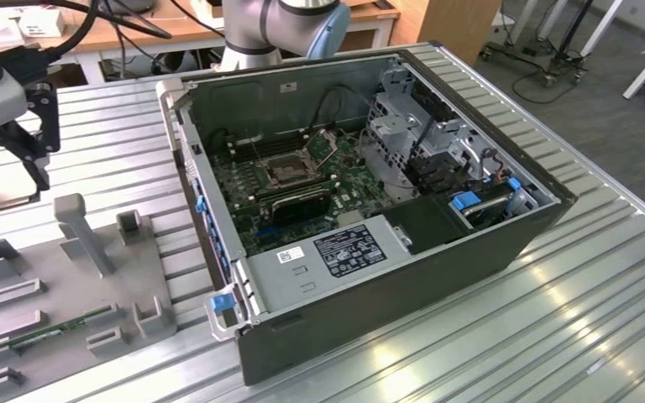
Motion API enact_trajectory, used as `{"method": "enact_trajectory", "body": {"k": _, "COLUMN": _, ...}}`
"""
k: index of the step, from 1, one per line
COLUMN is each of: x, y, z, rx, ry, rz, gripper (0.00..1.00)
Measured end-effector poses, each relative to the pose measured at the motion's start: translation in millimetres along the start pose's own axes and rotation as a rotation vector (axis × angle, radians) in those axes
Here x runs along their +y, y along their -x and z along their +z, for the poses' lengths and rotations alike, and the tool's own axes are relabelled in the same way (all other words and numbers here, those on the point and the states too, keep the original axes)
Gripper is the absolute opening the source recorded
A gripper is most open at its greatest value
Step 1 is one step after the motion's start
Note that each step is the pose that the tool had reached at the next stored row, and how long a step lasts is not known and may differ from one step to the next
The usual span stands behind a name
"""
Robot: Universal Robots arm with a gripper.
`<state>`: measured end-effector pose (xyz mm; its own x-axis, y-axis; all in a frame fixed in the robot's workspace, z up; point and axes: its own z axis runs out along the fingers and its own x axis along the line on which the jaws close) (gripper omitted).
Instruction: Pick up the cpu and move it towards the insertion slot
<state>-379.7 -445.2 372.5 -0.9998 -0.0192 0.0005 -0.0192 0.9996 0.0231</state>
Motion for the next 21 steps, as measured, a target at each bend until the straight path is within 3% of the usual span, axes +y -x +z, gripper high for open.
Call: {"method": "enact_trajectory", "body": {"k": 21, "x": -0.7, "y": 38.1, "z": 0.0, "rx": -0.0001, "ry": 0.0001, "rz": 0.0, "gripper": 0.55}}
